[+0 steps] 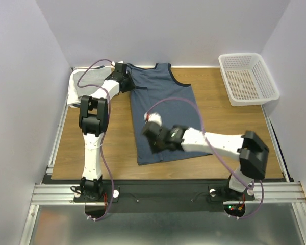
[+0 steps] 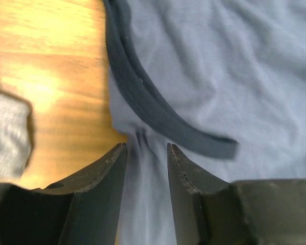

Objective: Fold and stack the tank tops
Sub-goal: Fold the tank top

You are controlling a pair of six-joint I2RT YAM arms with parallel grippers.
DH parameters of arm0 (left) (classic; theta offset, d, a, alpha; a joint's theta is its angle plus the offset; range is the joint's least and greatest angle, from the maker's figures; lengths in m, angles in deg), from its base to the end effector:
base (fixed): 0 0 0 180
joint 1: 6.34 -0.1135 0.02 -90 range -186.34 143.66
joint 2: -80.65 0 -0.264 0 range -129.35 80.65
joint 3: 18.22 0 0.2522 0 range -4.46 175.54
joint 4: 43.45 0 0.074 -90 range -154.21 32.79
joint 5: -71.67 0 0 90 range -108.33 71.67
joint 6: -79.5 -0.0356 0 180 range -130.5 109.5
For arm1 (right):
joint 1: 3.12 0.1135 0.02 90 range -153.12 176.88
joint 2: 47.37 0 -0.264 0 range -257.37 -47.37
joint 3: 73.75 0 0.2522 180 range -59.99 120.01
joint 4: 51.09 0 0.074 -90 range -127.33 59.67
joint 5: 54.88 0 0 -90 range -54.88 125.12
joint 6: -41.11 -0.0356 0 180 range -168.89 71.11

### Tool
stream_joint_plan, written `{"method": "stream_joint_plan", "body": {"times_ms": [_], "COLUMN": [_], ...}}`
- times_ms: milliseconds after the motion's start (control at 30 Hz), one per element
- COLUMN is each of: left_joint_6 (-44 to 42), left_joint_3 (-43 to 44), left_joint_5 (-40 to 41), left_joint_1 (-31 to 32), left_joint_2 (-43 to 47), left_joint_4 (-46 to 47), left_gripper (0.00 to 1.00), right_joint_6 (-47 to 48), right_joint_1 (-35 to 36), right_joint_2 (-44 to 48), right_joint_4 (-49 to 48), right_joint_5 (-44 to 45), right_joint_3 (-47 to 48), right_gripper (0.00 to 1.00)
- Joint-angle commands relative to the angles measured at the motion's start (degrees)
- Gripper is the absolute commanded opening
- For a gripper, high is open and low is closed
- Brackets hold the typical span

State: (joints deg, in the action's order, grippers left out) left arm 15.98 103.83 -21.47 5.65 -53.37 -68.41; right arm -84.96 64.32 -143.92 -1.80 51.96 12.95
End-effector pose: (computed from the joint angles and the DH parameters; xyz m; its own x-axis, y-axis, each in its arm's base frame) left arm 0.5256 -0.1136 0.1852 -0.6377 -0.3197 -0.7008 -0.0381 0.9218 -0.3859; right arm 0.1453 0.3230 0.2399 -0.7530 -0.3438 -0.5610 -0.4745 0.8745 0.1010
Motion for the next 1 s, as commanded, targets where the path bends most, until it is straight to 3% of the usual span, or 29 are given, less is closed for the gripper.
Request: {"method": "stream_joint_plan", "body": {"times_ms": [0,167,300,400,633,767,967], "left_joint_6": [0.23,1.82,3.14,3.49,3.76,2.79,3.93], "left_joint_3": [-3.16,-6.51,-11.16,-16.69,-27.42,-29.19,-26.91], "left_joint_5": [-1.79,1.37,7.25,10.33,11.14,13.94,22.11], "left_joint_1": [-0.12,1.28,8.37,15.31,29.91,40.19,47.68], "left_joint_2": [14.98,23.88,28.63,30.22,30.57,29.08,25.74], "left_joint_4": [8.20,10.59,8.22,5.50,6.36,7.07,0.14], "left_gripper": [0.51,0.56,0.55,0.47,0.40,0.40,0.43], "right_joint_6": [2.23,5.48,8.73,10.58,11.29,10.68,11.20], "right_joint_1": [-12.11,-25.93,-38.85,-47.81,-56.35,-59.61,-60.41], "right_joint_2": [6.63,4.90,-1.34,-8.26,-21.64,-24.29,-23.95], "right_joint_4": [-0.72,-1.86,-4.32,-5.38,-5.38,-5.47,-5.64], "right_joint_5": [5.30,4.44,-2.06,-6.20,-9.54,-11.30,-14.64], "right_joint_3": [0.79,4.13,9.39,15.98,28.82,31.72,31.30], "right_gripper": [0.36,0.42,0.42,0.43,0.45,0.45,0.45]}}
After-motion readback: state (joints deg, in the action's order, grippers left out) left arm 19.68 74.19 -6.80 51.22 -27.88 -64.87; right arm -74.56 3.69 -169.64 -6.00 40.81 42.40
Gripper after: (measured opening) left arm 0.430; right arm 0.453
